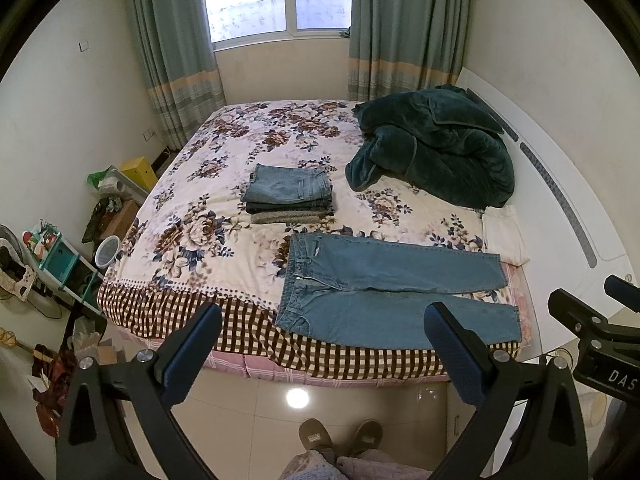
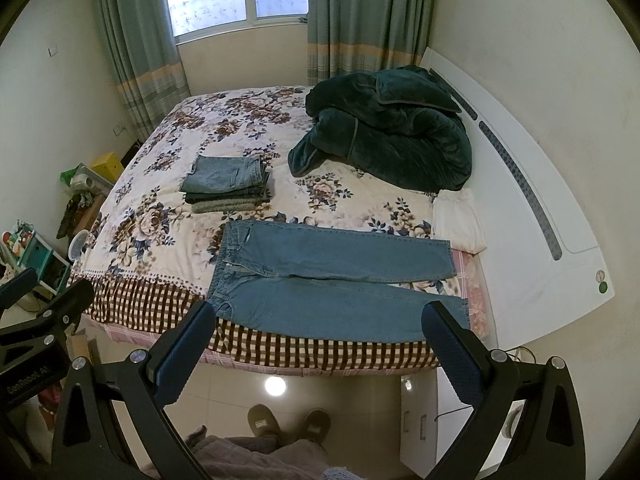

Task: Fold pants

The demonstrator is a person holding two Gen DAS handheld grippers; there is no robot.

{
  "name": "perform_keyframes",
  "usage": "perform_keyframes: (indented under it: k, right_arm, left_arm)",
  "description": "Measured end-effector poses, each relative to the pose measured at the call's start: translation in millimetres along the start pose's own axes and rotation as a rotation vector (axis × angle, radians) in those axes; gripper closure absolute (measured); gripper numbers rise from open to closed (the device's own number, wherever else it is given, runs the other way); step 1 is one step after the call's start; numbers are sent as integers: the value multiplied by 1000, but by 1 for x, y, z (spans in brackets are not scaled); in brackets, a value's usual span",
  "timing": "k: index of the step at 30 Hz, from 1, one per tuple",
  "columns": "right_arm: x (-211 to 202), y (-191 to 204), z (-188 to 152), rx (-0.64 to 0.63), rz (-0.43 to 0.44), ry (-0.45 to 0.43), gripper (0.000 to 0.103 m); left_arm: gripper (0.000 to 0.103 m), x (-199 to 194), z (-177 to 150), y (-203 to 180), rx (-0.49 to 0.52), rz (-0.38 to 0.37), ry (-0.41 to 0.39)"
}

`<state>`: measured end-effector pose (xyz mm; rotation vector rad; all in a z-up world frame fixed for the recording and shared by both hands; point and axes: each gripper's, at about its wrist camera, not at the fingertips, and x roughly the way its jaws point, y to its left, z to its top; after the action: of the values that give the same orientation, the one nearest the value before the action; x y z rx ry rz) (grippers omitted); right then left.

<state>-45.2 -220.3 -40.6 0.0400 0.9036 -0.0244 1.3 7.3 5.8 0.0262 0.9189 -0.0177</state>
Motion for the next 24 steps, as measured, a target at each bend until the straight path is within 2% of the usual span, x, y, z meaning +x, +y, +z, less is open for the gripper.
perform_keyframes:
  k: [5,24]
  right_arm:
    - [0,0,0,0,-1,-3,0]
    - [-5,-4,9,-3,-7,8,0]
  left_arm:
    - [0,-12,8,10,-5,3,-4]
    - [0,-12,7,9,-9,-2,-6]
